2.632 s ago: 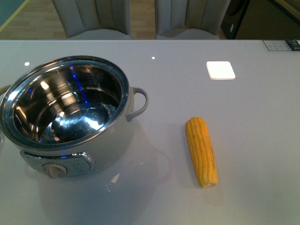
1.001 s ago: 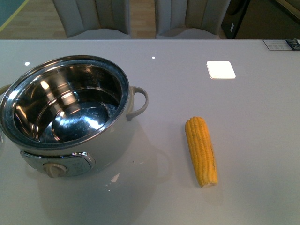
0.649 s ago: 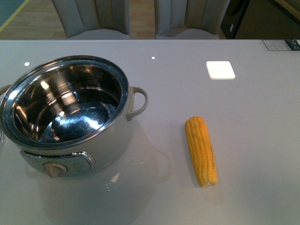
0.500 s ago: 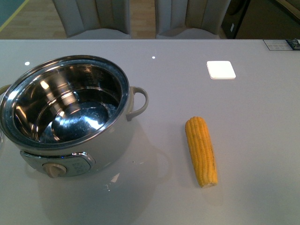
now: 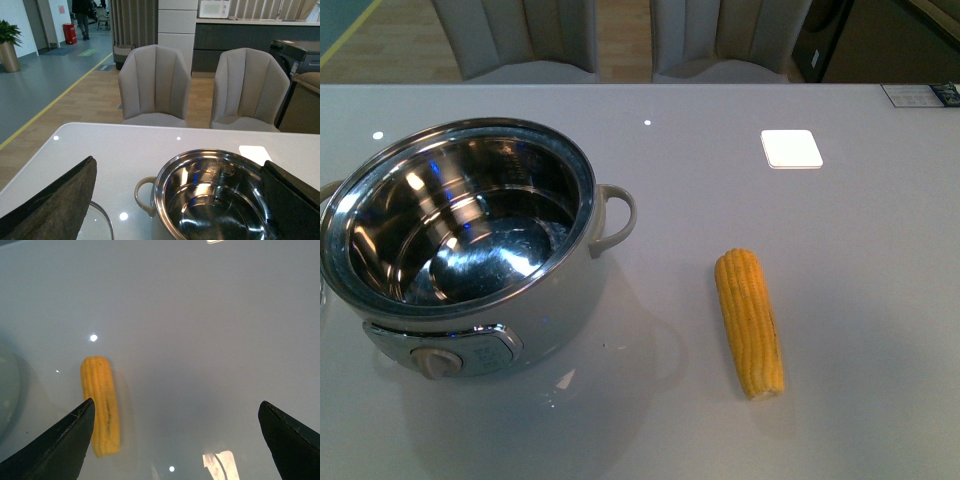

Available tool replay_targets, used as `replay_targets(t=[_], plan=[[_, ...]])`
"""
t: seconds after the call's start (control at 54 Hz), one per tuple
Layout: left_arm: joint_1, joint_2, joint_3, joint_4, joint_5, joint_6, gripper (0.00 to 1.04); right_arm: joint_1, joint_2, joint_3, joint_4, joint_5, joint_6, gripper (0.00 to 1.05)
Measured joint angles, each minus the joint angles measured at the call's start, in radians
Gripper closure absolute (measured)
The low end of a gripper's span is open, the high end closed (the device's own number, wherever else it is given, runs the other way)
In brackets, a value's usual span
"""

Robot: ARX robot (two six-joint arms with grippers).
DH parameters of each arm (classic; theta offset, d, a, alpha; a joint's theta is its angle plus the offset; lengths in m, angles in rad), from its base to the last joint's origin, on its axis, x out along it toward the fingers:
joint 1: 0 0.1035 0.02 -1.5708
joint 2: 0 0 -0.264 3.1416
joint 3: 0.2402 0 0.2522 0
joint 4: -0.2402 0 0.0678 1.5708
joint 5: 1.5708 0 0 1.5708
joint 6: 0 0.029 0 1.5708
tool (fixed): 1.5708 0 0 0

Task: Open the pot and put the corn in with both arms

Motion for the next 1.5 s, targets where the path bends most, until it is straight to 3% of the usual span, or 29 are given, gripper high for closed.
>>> replay_targets(t=[0.482, 0.76, 1.242, 1.501], plan=[[0.000, 0.000, 0.000, 0.000, 0.000, 0.000, 0.07, 0.074, 0.780, 0.399, 0.108, -0.069, -0.005, 0.09], [0.000, 0.000, 0.000, 0.000, 0.000, 0.000, 0.07, 0.119, 0.938, 0.527, 0.116, -0.155, -0.047, 0.09], [0.000, 0.000, 0.000, 0.000, 0.000, 0.000, 0.07, 0.154, 1.100, 0.606, 0.111, -0.169, -0.050, 0.09], [0.000, 0.000, 0.000, 0.000, 0.000, 0.000, 0.07, 0.166, 1.119, 0.621, 0.079, -0.160, -0.055, 0.56]])
